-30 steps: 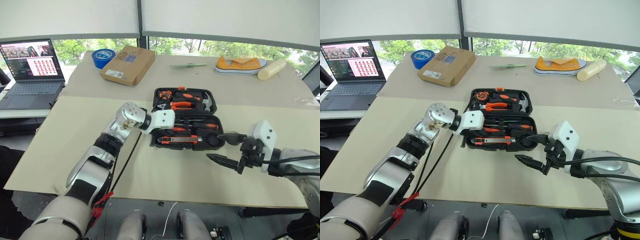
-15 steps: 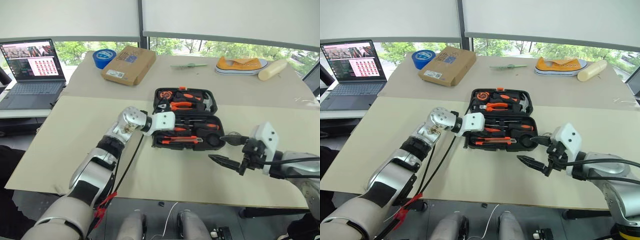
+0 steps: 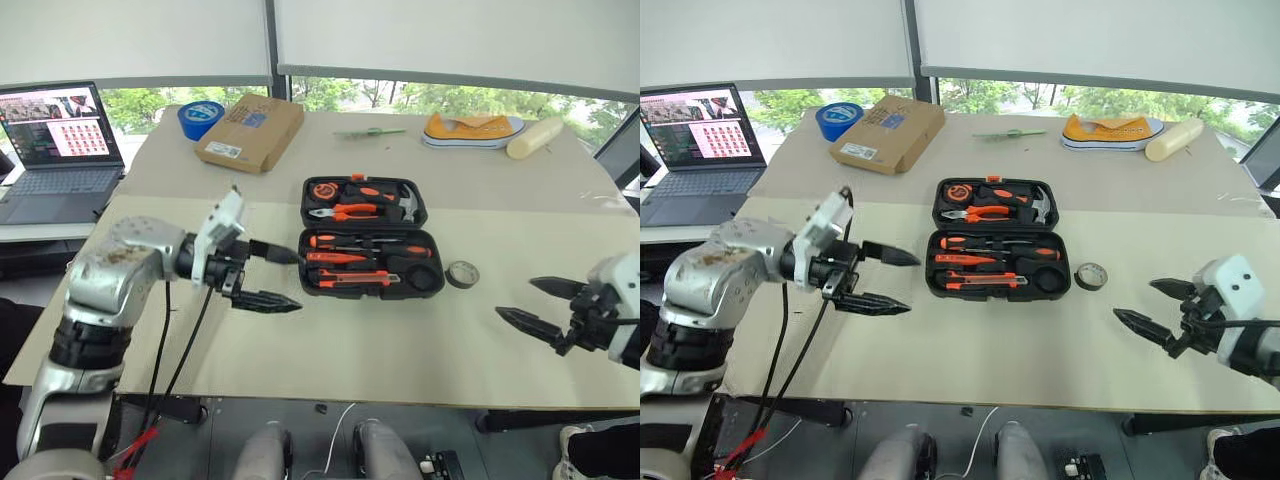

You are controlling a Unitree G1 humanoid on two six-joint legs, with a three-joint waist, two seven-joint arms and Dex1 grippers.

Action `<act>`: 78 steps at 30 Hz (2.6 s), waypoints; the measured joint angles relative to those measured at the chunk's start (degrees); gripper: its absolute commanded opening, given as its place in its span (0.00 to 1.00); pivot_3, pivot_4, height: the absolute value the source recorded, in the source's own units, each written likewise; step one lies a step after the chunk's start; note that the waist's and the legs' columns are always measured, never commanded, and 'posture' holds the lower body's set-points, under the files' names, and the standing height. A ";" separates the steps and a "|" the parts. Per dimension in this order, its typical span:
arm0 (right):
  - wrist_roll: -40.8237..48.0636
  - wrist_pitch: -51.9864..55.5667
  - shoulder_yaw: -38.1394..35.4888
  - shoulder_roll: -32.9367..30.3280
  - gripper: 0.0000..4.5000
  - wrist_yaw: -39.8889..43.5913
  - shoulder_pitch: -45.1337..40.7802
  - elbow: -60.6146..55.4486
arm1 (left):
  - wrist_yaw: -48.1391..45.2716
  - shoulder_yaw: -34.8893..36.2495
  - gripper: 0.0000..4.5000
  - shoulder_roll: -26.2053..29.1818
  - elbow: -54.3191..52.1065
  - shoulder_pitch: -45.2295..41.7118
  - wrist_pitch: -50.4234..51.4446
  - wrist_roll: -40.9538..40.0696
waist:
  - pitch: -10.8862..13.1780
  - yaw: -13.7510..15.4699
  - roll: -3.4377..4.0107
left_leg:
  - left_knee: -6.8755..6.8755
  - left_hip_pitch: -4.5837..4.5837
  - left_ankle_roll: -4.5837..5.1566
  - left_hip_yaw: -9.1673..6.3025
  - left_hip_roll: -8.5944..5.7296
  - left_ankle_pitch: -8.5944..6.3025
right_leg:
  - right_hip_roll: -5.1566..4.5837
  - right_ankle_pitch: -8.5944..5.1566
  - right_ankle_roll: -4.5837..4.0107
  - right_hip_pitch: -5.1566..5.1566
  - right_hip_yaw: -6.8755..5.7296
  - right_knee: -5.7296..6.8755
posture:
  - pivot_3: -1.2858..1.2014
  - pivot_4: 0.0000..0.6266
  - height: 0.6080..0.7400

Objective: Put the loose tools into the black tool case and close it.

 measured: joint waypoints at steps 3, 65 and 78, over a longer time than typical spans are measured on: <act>-3.66 -2.89 9.27 -0.13 1.00 2.65 -9.46 6.77 | 1.53 -0.47 0.99 0.71 -0.89 0.36 -2.89 1.47 | 0.00 -0.43 0.02 | -0.11 0.07 0.00 0.04 -0.12 0.00 | 0.03 -0.01 -0.02 -0.04 0.05 0.01 | 0.52 0.24 0.96; -15.35 -5.25 29.87 7.74 0.99 4.85 -24.44 8.41 | 7.62 -4.67 1.00 1.94 0.82 0.96 -10.62 4.95 | 0.06 0.16 0.12 | -0.12 -0.16 -0.02 0.02 -0.15 0.01 | -0.01 -0.01 -0.04 -0.24 -0.01 0.00 | 0.52 0.24 0.96; -16.46 -9.79 23.69 8.01 0.30 1.84 -37.94 34.35 | 21.19 -7.12 0.24 -4.73 31.75 -3.62 -25.63 22.66 | 0.06 0.15 0.11 | -0.16 -0.20 -0.04 0.25 -0.25 0.02 | -0.07 0.00 -0.03 -0.24 -0.04 0.05 | 0.52 0.24 0.96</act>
